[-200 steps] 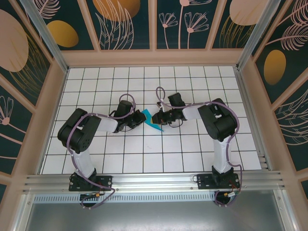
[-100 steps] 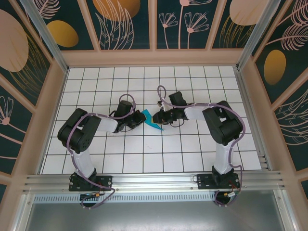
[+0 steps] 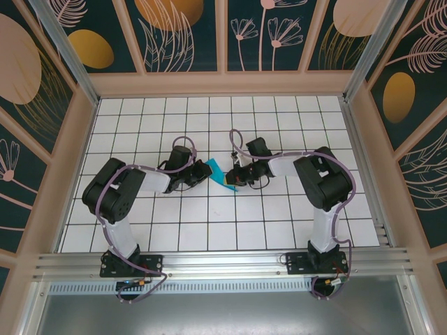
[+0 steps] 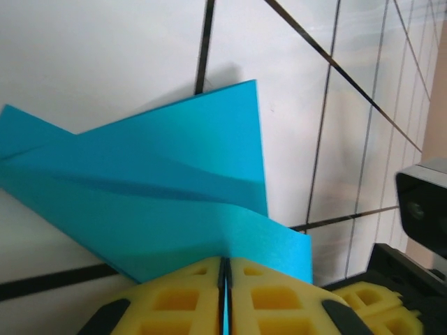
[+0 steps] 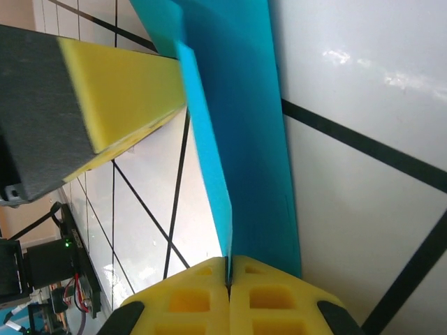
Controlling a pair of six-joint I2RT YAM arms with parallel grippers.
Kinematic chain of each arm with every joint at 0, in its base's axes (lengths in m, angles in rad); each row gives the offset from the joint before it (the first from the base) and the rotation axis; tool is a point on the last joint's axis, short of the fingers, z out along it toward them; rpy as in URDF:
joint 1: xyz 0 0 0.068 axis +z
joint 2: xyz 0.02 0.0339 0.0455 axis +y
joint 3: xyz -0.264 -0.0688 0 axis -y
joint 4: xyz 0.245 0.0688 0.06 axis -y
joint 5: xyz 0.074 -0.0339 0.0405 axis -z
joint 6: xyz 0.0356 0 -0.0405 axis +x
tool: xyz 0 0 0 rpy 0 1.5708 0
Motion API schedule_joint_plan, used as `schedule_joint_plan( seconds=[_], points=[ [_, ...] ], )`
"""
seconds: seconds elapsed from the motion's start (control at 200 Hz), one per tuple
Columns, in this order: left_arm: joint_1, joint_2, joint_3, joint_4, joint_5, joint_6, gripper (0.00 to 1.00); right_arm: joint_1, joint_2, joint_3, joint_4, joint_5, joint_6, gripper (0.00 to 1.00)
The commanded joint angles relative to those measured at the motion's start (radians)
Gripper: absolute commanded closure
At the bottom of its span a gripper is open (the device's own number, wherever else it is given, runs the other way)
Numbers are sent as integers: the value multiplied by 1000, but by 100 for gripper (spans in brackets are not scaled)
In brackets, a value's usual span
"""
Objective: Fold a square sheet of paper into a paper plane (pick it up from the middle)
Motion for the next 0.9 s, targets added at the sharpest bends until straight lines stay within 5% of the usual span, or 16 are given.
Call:
schedule_joint_plan(
  seconds=[0.0, 0.6, 0.896],
  points=[
    [-5, -60, -16, 52, 44, 11, 84, 0, 28, -25, -4, 17, -34, 96],
    [-39, -4, -10, 137, 126, 5, 80, -15, 58, -44, 5, 57, -22, 89],
    [-43, 24, 17, 30, 32, 7, 84, -15, 61, -45, -5, 73, -28, 86]
  ],
)
